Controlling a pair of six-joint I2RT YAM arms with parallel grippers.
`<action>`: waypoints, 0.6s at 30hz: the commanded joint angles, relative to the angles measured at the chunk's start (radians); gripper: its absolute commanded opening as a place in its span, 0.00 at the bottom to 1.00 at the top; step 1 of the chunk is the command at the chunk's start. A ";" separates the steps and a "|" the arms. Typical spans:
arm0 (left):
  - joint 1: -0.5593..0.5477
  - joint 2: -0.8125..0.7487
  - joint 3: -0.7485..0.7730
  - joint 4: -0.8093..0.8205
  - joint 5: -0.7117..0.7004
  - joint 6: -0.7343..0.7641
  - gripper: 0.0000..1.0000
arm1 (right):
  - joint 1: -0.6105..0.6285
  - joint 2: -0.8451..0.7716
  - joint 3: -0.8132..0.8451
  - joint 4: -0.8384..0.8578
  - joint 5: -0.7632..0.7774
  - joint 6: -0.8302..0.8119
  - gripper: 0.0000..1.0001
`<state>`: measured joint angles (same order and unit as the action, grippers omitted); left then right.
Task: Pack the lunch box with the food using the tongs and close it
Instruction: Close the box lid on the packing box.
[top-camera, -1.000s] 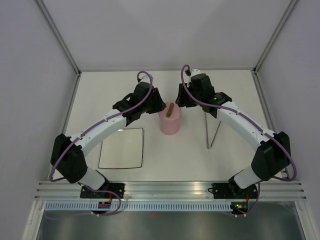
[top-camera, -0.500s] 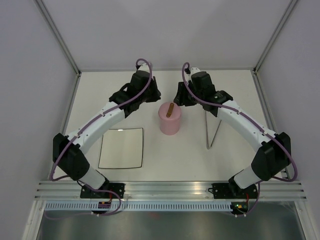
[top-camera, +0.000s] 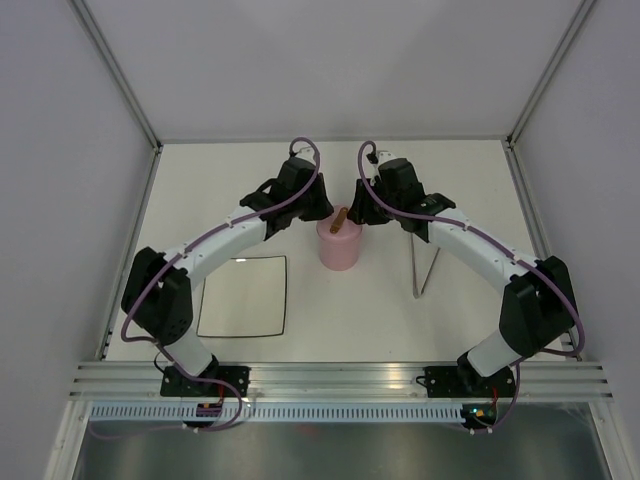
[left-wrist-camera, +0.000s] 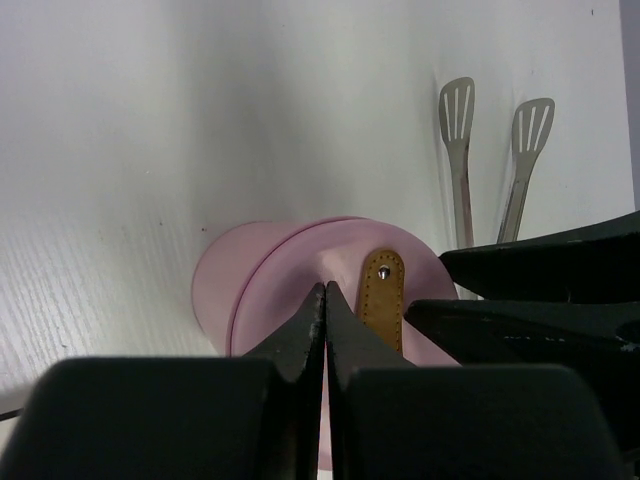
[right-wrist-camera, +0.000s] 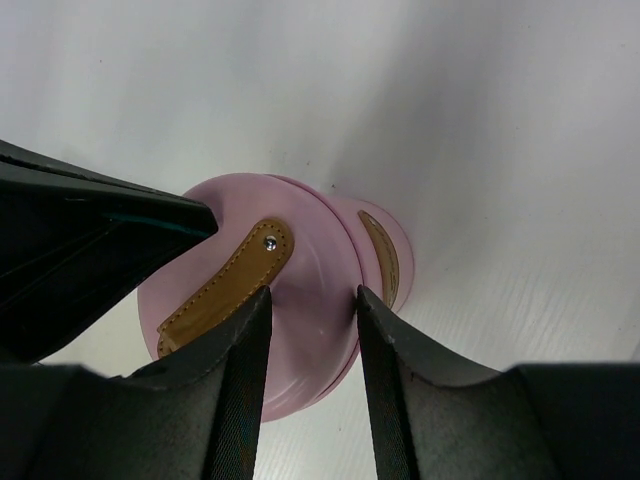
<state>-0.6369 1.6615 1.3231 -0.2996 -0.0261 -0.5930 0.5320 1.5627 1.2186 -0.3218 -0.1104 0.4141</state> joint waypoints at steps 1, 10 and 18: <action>-0.003 -0.008 -0.056 -0.136 -0.038 0.027 0.02 | 0.006 -0.001 0.016 -0.052 0.038 -0.017 0.45; -0.003 -0.133 -0.002 -0.136 -0.069 0.059 0.03 | 0.005 -0.064 0.114 -0.118 0.104 0.017 0.47; -0.003 -0.178 0.036 -0.138 -0.078 0.096 0.03 | 0.006 -0.118 0.176 -0.134 -0.043 0.003 0.32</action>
<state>-0.6369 1.5150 1.3102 -0.4305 -0.0895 -0.5465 0.5346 1.4769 1.3239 -0.4496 -0.0658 0.4191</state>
